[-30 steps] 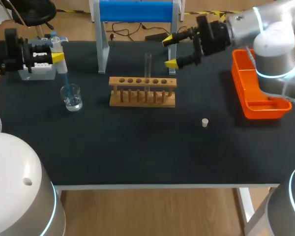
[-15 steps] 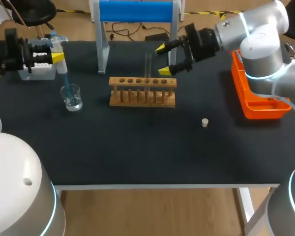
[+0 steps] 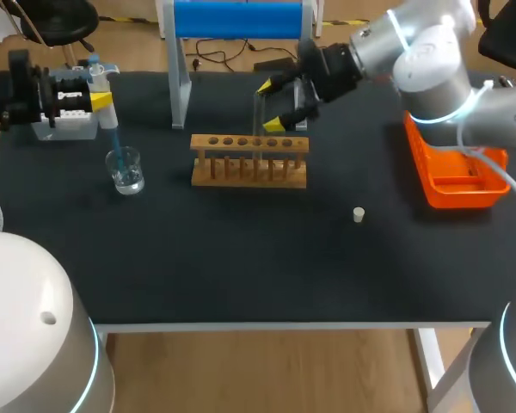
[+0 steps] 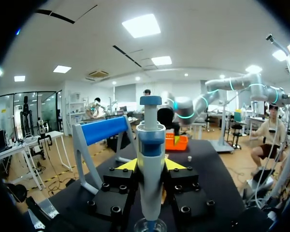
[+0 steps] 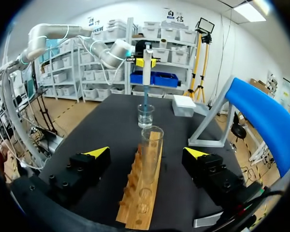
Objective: Invert the test tube, pick up the pipette, mount the tip to pipette, aspirate from beaker and dispense into the tube, eject the tip, return the pipette, and cap with the stopper.
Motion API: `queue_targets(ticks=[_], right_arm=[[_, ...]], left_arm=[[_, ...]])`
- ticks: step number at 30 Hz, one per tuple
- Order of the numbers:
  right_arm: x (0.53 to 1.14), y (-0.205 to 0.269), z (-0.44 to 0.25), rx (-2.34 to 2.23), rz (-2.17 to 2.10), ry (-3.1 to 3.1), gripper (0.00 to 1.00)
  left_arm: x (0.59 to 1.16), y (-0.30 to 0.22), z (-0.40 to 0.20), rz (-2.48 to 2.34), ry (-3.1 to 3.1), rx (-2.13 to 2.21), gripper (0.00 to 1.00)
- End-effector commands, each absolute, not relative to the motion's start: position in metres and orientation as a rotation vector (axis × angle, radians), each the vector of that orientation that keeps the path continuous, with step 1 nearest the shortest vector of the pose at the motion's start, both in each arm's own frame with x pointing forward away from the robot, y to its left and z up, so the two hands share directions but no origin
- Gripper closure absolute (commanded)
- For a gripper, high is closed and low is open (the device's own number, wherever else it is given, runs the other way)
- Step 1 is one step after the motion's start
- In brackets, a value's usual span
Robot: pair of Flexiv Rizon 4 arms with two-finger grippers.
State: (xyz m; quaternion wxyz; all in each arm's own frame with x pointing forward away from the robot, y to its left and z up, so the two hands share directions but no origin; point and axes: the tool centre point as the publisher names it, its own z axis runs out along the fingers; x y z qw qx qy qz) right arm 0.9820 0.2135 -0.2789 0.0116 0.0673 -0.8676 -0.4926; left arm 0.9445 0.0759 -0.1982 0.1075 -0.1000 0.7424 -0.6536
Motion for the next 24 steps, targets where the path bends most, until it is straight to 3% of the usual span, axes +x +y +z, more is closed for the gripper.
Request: queue_targets(ticks=[1, 24], right_arm=[[0.989, 0.220, -0.283, 0.205, -1.511, -2.699, 0.00], [0.992, 0.240, -0.308, 0.222, -1.395, -2.753, 0.00]], left_arm=[[0.944, 0.076, -0.198, -1.922, 2.184, -0.297, 1.00], [0.944, 0.076, -0.198, -1.922, 2.184, -0.297, 1.00]])
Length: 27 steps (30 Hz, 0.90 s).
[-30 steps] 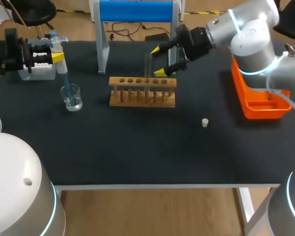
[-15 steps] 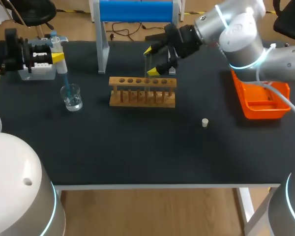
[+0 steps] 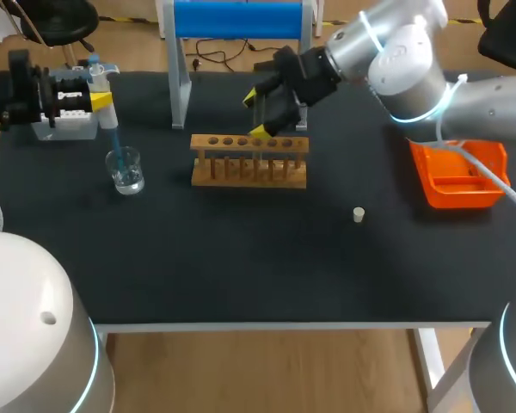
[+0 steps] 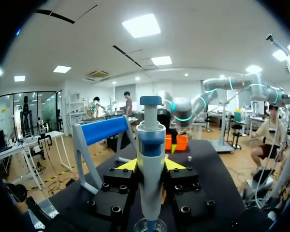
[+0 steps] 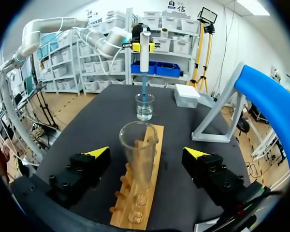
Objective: Invert the test tube, pick up the pipette, mount the tip to pipette, aspirate from beaker and dispense into the tube, eject the tip, return the pipette, and cap with the stopper.
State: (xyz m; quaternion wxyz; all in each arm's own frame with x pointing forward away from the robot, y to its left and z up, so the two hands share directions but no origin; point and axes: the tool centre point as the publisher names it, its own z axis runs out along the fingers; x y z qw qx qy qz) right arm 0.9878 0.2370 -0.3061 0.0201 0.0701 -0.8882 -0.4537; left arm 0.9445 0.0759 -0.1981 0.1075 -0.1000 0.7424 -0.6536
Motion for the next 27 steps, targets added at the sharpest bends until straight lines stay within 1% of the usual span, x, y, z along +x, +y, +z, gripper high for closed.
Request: queue_targets(ticks=[1, 13, 27], right_arm=[[0.992, 0.241, -0.309, 0.223, -1.394, -2.753, 0.00], [0.994, 0.242, -0.315, 0.223, -1.380, -2.762, 0.00], [0.996, 0.244, -0.303, 0.241, -1.380, -2.783, 0.00]], left_arm=[[0.944, 0.076, -0.198, -1.922, 2.184, -0.297, 1.00], [0.944, 0.076, -0.198, -1.922, 2.184, -0.297, 1.00], [0.944, 0.076, -0.198, -1.922, 2.184, -0.297, 1.00]])
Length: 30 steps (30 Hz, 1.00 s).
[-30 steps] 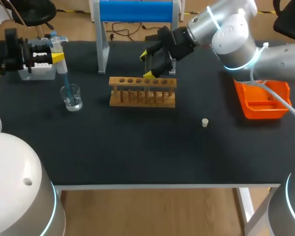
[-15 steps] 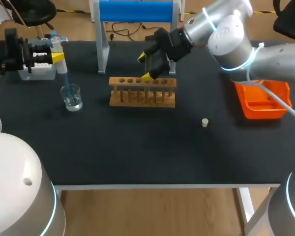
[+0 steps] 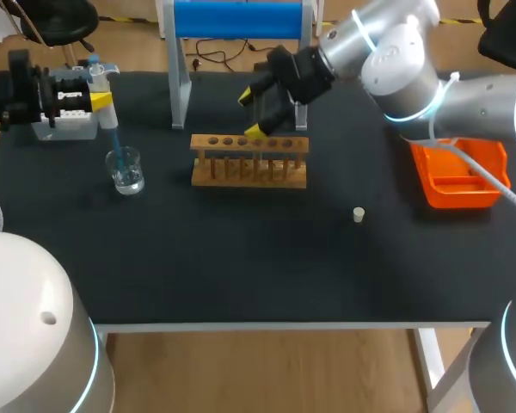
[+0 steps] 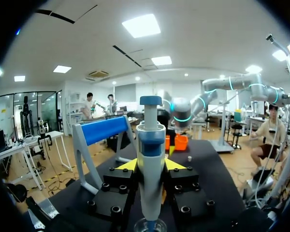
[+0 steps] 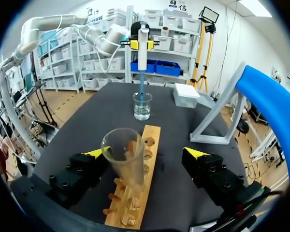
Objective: Invert the test tube, pick up the pipette, mount the tip to pipette, aspirate from beaker and dispense into the tube, eject the tip, return the pipette, and cap with the stopper.
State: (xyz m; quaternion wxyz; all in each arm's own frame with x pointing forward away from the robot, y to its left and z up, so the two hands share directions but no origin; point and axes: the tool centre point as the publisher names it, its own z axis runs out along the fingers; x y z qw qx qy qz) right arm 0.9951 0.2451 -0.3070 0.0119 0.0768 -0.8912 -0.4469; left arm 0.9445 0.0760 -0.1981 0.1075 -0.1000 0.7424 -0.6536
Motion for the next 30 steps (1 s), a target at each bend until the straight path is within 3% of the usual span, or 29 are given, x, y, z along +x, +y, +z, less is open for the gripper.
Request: queue_targets(ticks=[1, 30], right_arm=[[0.9960, 0.2439, -0.3024, 0.242, -1.378, -2.786, 0.00], [0.9962, 0.2411, -0.3003, 0.239, -1.370, -2.812, 0.00]], left_arm=[[0.9443, 0.0755, -0.1978, -1.922, 2.184, -0.297, 1.00], [0.9443, 0.0755, -0.1978, -1.922, 2.184, -0.297, 1.00]])
